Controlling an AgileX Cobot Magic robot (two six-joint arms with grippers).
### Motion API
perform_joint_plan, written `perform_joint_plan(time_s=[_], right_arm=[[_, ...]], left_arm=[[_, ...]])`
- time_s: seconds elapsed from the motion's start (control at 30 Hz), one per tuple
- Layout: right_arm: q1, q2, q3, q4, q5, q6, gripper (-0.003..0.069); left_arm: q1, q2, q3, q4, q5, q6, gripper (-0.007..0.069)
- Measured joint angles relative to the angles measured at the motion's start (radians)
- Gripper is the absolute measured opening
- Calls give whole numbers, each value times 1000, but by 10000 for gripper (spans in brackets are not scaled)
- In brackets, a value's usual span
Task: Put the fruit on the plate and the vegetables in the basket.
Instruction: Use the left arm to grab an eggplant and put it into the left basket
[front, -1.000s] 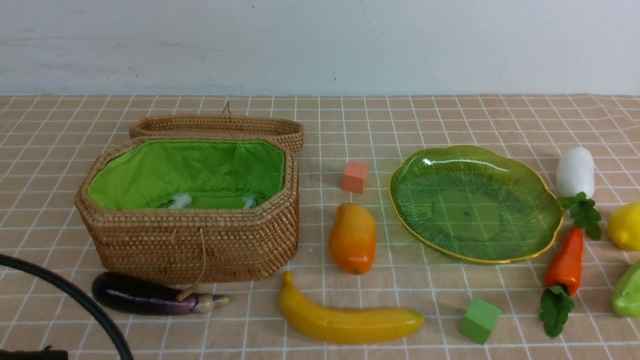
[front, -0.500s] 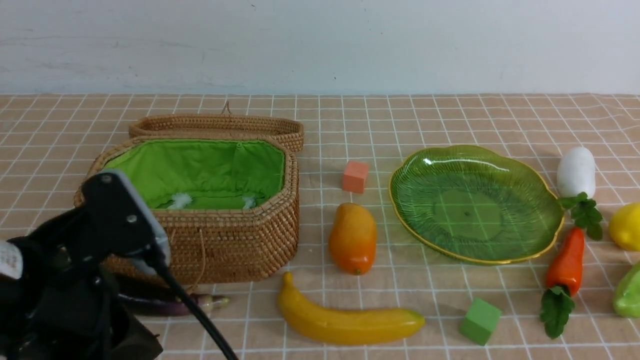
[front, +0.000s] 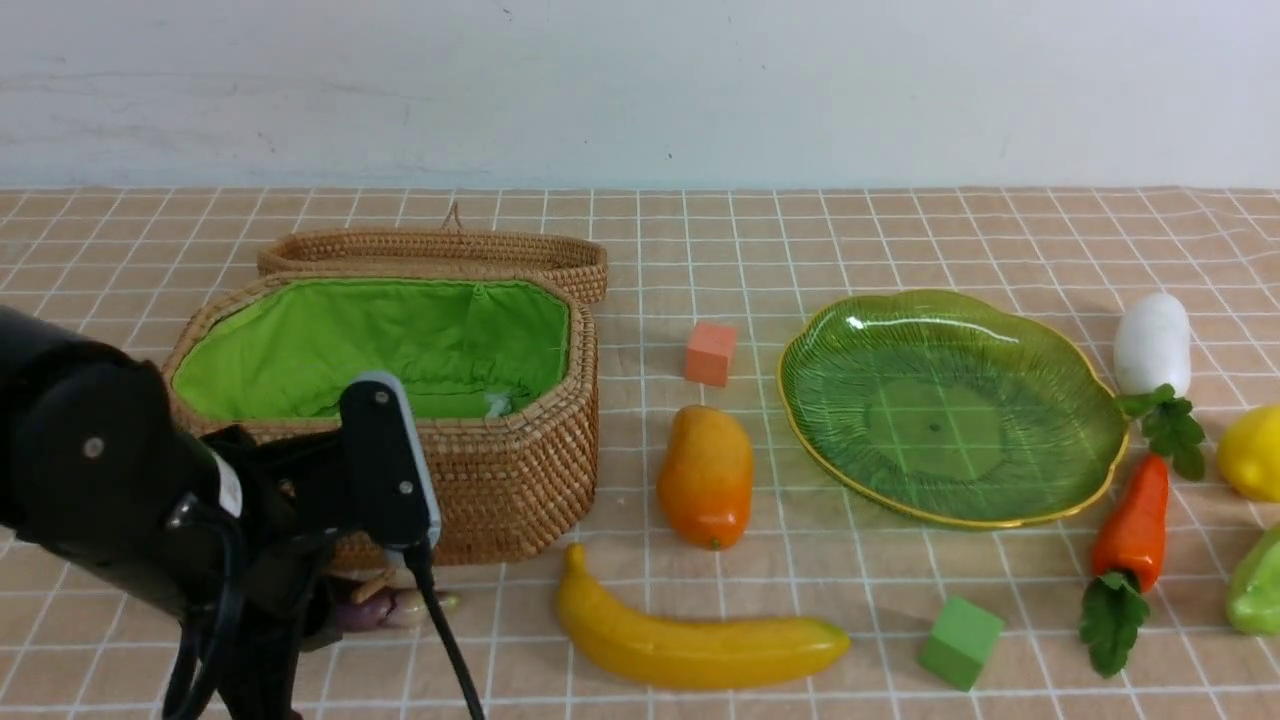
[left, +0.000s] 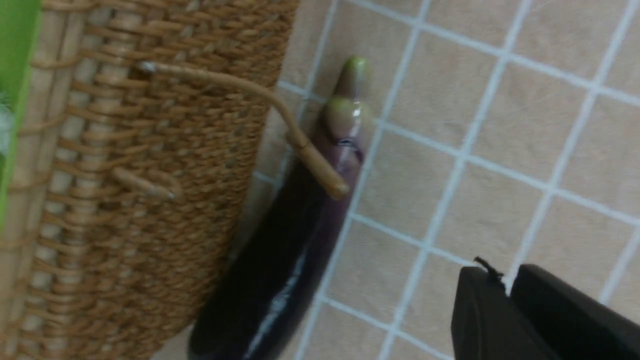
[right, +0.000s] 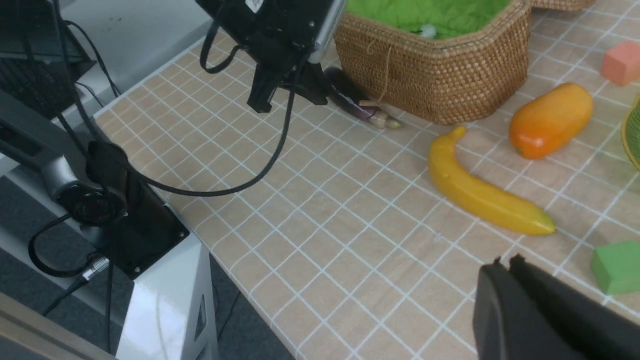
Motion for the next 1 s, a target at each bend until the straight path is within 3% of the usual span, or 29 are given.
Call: perform_joint_plan(time_s=[0.07, 0.1, 0.17, 0.33, 0.7, 1.0], right_arm=[[0, 0, 0, -3, 0, 0, 15], [0, 0, 0, -3, -1, 0, 15], [0, 0, 0, -3, -6, 0, 15], [0, 0, 0, -3, -44, 0, 15], [0, 0, 0, -6, -79, -1, 17], [0, 0, 0, -6, -84, -1, 17]], left_arm=[[0, 37, 0, 35, -25, 2, 214], [0, 68, 0, 74, -41, 2, 307], [0, 103, 0, 115, -61, 3, 390], [0, 180, -1, 198, -119, 38, 521], [0, 282, -9, 262, -210, 107, 542], [-1, 285, -17, 236, -149, 135, 523]])
